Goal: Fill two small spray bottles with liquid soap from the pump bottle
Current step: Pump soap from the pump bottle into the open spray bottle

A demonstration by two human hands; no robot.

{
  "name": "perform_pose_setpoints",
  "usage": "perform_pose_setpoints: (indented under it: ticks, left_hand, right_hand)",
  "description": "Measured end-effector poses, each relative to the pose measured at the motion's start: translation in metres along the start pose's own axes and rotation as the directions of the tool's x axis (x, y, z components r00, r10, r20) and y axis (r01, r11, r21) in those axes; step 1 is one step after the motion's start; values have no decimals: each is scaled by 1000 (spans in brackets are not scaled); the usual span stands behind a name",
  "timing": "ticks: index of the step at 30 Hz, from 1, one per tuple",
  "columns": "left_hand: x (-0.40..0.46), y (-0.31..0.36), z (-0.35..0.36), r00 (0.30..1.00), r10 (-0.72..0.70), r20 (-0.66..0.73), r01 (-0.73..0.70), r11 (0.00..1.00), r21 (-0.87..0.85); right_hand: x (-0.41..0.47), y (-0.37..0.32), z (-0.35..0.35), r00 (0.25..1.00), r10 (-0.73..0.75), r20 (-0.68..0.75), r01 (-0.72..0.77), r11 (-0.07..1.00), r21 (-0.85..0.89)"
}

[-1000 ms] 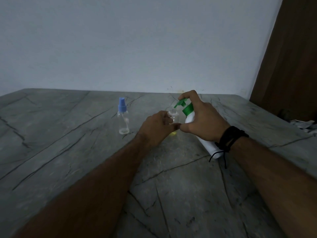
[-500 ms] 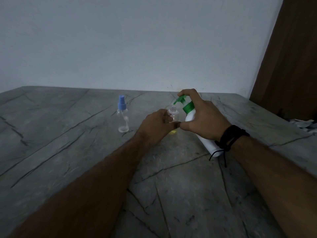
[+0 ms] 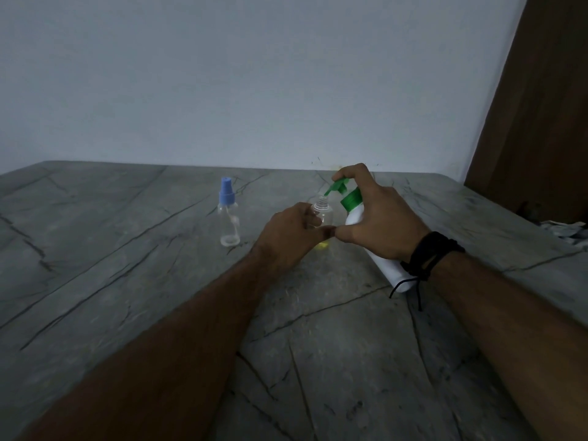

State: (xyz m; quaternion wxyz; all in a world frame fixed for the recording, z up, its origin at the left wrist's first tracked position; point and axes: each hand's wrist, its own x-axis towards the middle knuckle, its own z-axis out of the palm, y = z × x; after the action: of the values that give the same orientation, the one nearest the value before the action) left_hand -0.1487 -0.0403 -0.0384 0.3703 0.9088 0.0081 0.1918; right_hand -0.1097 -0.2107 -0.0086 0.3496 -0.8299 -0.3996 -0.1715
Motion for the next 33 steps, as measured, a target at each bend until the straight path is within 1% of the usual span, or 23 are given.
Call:
perform_pose_setpoints:
  ticks: [8,13,19,33]
  left_hand:
    - [1,-2,1,1000,4,7,-4,1000,9]
    - [2,-2,1,1000,8,1,-8,1000,13]
    - [3,-4,2,1000,1,-8,-1,1000,-24]
    - [3,-4,2,1000,19,-3,-19,999,29]
  right_hand:
    - [0,2,1,1000,-11,-7,11,1000,3]
    - [2,0,2,1000,-5,13,5,1000,11]
    - [1,1,2,1000,-7,8,7,1000,-6]
    - [1,-1,1,1000,7,12,-6,1000,-9]
